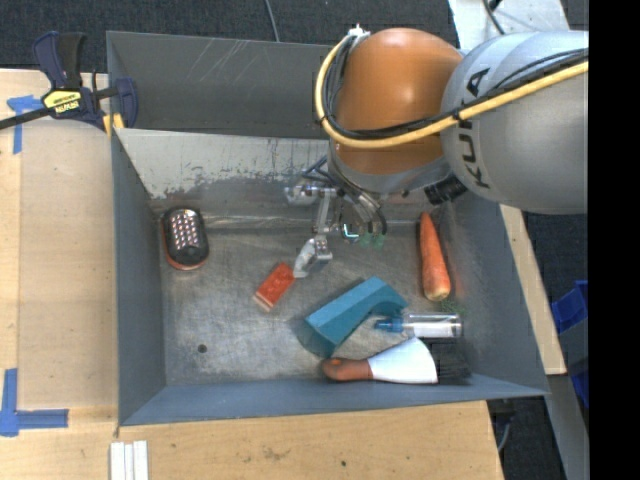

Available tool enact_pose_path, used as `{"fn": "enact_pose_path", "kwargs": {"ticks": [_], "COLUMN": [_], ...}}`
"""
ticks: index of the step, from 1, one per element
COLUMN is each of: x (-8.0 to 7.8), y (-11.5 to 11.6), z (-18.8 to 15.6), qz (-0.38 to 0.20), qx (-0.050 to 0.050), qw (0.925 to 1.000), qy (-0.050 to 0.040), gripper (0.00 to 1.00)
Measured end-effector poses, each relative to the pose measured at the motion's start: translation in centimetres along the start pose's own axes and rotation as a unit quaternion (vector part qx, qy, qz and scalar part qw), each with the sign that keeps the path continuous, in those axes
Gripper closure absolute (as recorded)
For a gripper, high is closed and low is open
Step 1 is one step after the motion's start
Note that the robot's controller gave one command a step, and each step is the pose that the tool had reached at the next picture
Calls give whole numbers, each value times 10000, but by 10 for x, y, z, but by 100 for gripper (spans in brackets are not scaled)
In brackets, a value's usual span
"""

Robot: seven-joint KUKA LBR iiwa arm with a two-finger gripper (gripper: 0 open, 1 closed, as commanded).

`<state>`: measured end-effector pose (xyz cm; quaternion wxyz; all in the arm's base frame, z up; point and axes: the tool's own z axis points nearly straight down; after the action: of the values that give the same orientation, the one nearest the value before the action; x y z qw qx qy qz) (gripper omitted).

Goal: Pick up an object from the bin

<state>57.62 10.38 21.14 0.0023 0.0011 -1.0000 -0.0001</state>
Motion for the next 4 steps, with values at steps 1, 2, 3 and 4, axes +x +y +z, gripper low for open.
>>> {"fn": "enact_pose_path", "kwargs": {"ticks": [1,2,3,4], "x": [-2,-16,-32,-37], "y": [0,9,25,31], "z": [-4,32,89,110], "qz": [10,-208,-1118,-1258], "qx": [-3,-5,4,-1], "qw": [10000,9997,9937,9920], "qy": [-37,-87,-42,-26], "gripper": [0,0,0,0]}}
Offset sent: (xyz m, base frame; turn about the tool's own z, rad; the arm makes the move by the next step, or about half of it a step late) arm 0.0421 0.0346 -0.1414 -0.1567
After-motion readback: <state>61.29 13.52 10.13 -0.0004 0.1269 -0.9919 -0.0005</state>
